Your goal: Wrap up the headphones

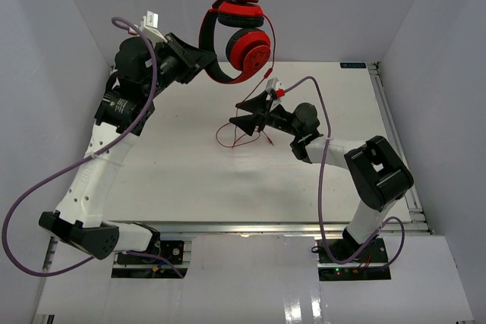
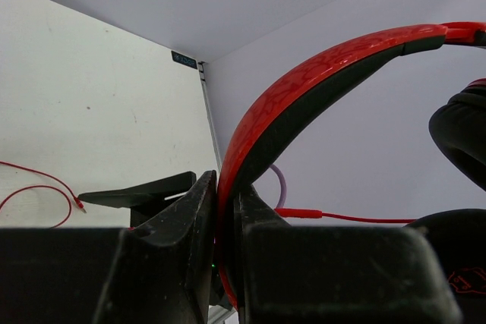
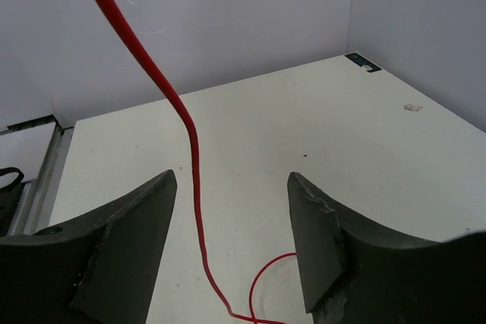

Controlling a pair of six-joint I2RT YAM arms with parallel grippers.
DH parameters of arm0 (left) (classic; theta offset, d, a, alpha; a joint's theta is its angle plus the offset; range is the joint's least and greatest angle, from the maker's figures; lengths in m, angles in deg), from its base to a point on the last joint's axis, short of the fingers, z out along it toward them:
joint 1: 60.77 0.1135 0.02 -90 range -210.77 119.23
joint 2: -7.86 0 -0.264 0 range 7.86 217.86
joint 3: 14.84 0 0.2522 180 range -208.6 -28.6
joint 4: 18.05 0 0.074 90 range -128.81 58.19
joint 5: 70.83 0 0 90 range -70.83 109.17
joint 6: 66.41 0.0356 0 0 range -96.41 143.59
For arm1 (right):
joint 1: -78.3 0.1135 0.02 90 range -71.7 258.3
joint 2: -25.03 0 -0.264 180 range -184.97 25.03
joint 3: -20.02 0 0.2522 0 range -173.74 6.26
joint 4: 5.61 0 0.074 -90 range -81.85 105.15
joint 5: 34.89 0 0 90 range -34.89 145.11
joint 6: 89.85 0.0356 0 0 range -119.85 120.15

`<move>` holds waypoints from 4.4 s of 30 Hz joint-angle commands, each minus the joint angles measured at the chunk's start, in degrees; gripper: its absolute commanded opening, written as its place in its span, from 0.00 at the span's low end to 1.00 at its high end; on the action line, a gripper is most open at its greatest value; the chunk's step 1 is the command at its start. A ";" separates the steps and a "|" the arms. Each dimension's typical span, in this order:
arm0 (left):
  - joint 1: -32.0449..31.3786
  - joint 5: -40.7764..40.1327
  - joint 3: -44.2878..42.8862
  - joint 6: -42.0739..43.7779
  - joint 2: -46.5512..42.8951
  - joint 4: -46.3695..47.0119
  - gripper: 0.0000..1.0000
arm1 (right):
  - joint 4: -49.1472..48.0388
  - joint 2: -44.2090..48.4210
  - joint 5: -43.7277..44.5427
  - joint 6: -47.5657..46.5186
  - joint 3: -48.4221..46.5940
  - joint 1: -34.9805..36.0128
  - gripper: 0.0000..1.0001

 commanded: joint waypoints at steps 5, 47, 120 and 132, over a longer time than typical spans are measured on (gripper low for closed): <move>0.26 -3.12 -0.73 -3.46 -2.33 4.25 0.00 | -1.19 1.10 -7.01 -2.00 0.31 3.20 0.20; -4.72 -13.05 18.22 38.04 14.86 11.53 0.00 | 101.40 27.77 41.31 -79.15 -34.28 7.47 0.08; -19.43 18.16 35.05 44.41 -2.36 21.15 0.00 | 83.58 7.14 8.20 -45.39 -31.78 -17.67 0.08; -19.58 7.96 31.17 42.66 -6.78 20.44 0.00 | 81.09 8.43 -0.42 -44.69 -24.48 -18.30 0.09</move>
